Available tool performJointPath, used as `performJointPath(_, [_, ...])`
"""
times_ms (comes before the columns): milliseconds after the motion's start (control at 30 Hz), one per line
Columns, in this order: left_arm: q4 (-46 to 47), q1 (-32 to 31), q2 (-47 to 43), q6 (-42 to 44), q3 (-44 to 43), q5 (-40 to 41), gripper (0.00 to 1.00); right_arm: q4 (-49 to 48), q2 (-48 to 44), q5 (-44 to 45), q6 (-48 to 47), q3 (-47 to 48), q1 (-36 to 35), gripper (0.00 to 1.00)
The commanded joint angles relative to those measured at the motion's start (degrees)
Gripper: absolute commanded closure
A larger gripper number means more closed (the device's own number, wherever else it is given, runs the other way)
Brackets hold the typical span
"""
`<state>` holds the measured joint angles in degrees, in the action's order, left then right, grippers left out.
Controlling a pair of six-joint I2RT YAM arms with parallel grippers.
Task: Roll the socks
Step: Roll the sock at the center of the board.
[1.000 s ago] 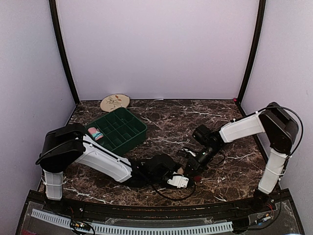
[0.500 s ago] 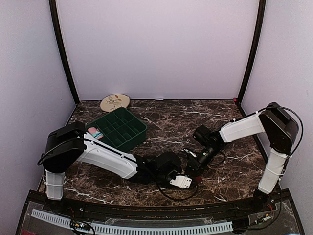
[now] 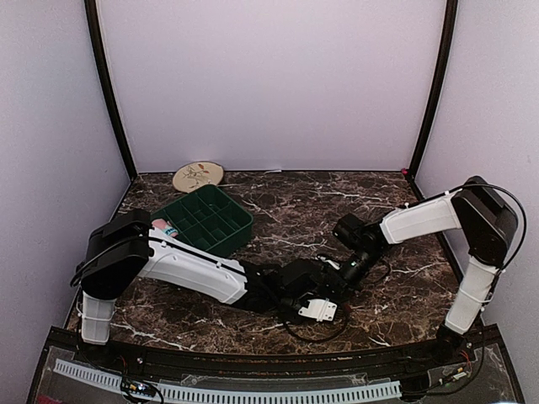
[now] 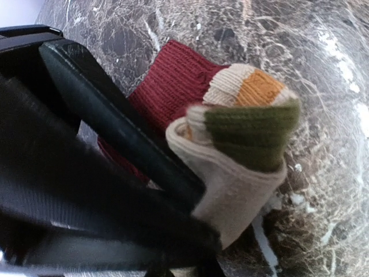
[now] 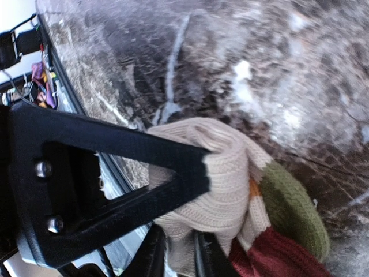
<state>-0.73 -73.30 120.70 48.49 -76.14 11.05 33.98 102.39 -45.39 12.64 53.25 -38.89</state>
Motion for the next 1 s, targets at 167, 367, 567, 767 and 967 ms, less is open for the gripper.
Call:
performJointPath(167, [-15.1, -1.3, 4.7, -7.8, -2.7, -3.7, 1.0, -0.5, -1.6, 10.3, -0.7, 0.8, 0.0, 0.68])
performJointPath(367, [-20.6, -1.4, 4.6, -10.9, -4.4, -4.5, 1.0, -0.3, -3.4, 13.8, -0.4, 1.0, 0.0, 0.64])
performJointPath(567, [-26.4, -1.3, 4.7, -13.2, -6.9, -5.8, 1.0, 0.1, -5.8, 16.7, -0.2, 0.8, 0.0, 0.61])
performJointPath(767, [-30.9, -1.4, 4.7, -14.9, -8.3, -6.9, 1.0, 0.0, -8.2, 19.7, 0.5, -0.2, -0.1, 0.6])
performJointPath(967, [-35.6, -1.1, 4.8, -16.4, -10.1, -7.9, 1.0, -1.2, -10.6, 24.2, 2.4, -1.1, 0.0, 0.6])
